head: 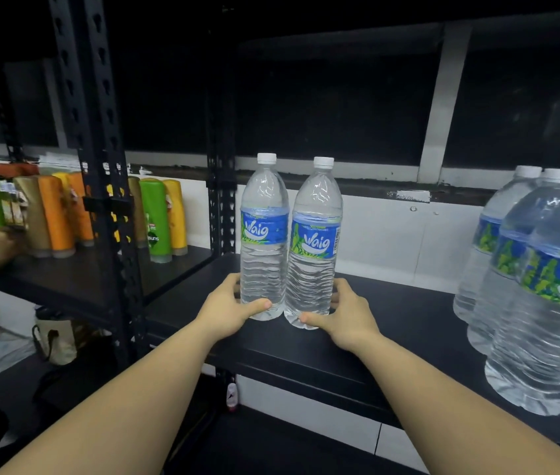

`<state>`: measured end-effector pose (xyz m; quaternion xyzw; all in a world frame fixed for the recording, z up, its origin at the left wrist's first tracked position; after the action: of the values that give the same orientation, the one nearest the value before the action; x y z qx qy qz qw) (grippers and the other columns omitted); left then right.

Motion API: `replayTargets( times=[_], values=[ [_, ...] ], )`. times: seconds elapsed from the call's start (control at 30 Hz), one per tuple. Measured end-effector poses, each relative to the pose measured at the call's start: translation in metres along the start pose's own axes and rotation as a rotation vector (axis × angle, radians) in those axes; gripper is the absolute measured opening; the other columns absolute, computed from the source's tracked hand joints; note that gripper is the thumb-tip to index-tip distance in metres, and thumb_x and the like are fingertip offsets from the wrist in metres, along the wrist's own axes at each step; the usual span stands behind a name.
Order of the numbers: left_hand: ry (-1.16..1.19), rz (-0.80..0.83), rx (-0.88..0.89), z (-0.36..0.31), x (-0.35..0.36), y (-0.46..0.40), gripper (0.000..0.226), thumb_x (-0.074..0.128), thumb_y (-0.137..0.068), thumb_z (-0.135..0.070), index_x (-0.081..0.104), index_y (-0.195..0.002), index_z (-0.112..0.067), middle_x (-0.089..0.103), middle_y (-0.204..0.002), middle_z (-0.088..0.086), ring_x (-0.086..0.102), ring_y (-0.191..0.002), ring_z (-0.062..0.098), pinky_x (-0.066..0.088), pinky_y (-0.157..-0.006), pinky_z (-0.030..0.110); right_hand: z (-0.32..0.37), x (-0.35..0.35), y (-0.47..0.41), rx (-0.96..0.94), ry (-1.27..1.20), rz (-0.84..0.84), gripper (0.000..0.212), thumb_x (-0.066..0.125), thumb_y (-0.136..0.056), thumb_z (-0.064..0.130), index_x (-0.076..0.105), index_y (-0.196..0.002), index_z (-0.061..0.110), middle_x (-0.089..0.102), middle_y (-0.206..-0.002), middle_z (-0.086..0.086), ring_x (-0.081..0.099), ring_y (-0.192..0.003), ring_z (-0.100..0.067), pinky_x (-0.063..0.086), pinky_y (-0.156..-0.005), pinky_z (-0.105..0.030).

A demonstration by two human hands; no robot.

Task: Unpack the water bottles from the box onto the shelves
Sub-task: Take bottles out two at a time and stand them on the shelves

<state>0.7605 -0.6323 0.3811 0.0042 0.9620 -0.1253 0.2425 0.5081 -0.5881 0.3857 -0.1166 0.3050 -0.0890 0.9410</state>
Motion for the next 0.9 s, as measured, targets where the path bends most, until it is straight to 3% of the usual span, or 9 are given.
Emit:
replayTargets(
  times=[0.2,0.43,0.67,0.9],
  values=[
    [0.013,-0.008,0.003,0.015,-0.001,-0.034,0.066,0.089,-0.08,-0.043,0.054,-0.135,-0.035,0.067,-0.126,-0.014,0.067,-0.113,0.013,0.051,-0.103,0.037,-0.004,0.019,-0.034,-0.023,-0.001,-0.021,0.083,0.097,-0.065,0.036,0.054,-0.136,0.027,0.074,-0.12,0.01,0.071,-0.111,-0.014,0.057,-0.101,-0.038],
    [-0.022,-0.01,0.011,0.026,0.007,-0.077,0.071,0.087,-0.083,-0.043,0.051,-0.142,-0.031,0.067,-0.122,-0.016,0.066,-0.116,0.014,0.05,-0.101,0.035,-0.007,0.03,-0.072,0.013,0.002,-0.05,0.073,0.097,-0.069,0.031,0.056,-0.129,0.025,0.073,-0.118,0.008,0.072,-0.11,-0.016,0.057,-0.099,-0.035],
    [-0.051,0.022,0.026,0.03,0.016,-0.117,0.071,0.083,-0.086,-0.046,0.046,-0.146,-0.035,0.066,-0.126,-0.018,0.066,-0.121,0.014,0.049,-0.109,0.039,-0.014,0.036,-0.109,0.043,0.001,-0.083,0.066,0.095,-0.07,0.032,0.055,-0.123,0.026,0.073,-0.118,0.005,0.071,-0.107,-0.018,0.057,-0.094,-0.034],
    [-0.069,0.045,0.012,0.035,0.023,-0.148,0.075,0.081,-0.086,-0.049,0.042,-0.149,-0.035,0.064,-0.129,-0.018,0.063,-0.123,0.014,0.049,-0.109,0.038,-0.024,0.043,-0.138,0.063,-0.005,-0.116,0.067,0.093,-0.073,0.032,0.055,-0.128,0.023,0.072,-0.116,0.005,0.069,-0.106,-0.018,0.051,-0.085,-0.028]
  ],
)
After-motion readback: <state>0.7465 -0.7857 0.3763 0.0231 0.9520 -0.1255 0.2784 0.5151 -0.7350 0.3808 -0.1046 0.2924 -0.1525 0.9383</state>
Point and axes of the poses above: each hand's wrist, its own y-axis away from the middle knuckle, its own x-axis out of the palm, z = x × y, the point moved 2 cm from there along -y, towards the middle knuckle
